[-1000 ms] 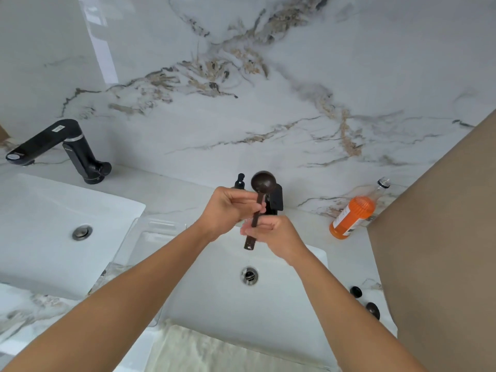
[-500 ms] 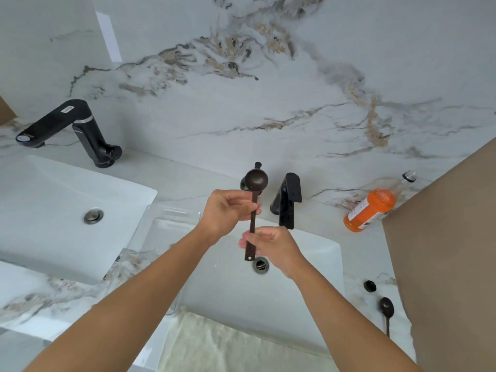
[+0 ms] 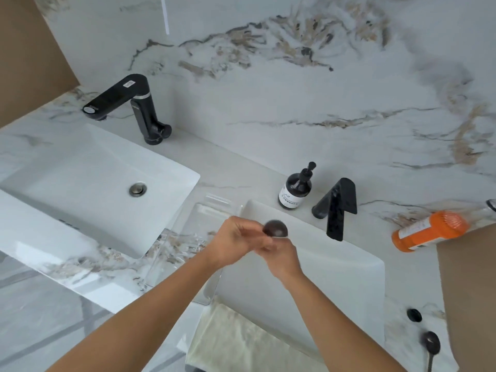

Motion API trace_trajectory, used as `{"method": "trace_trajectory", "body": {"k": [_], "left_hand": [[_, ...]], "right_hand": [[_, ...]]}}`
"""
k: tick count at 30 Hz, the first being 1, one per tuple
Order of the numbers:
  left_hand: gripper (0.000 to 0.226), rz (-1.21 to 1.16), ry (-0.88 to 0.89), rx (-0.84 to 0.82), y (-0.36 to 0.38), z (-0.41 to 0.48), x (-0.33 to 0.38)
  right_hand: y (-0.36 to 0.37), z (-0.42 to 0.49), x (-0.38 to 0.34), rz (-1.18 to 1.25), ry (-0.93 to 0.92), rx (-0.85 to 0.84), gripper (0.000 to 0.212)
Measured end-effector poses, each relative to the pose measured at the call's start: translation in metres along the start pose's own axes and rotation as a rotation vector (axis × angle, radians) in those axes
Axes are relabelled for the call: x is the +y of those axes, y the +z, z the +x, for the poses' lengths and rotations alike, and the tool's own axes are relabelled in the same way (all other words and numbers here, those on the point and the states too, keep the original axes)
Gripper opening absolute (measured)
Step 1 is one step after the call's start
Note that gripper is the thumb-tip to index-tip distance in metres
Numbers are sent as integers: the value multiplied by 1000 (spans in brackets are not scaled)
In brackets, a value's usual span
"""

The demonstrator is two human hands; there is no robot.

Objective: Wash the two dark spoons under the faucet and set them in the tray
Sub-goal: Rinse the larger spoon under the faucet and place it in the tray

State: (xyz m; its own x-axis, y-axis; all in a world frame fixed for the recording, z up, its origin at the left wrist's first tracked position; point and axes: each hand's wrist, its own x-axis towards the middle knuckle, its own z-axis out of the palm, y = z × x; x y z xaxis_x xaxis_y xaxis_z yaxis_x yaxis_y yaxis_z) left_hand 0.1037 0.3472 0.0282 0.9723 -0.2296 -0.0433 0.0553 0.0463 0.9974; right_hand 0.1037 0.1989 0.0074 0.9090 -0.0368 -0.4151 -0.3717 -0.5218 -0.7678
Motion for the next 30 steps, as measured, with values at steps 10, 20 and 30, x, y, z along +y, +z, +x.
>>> {"method": "trace_trajectory", "body": {"k": [10,20,30], "left_hand": [[12,634,667,-35,-18,-11,-5],[6,307,464,195,-40,3,11],[5,327,-288,299,-101,26,-2]], "right_hand": [[-4,21,-29,170,-413,-11,33],[-2,41,-55,-203,-619,75,11],[78,4,-53,40,5,-308,9]]}}
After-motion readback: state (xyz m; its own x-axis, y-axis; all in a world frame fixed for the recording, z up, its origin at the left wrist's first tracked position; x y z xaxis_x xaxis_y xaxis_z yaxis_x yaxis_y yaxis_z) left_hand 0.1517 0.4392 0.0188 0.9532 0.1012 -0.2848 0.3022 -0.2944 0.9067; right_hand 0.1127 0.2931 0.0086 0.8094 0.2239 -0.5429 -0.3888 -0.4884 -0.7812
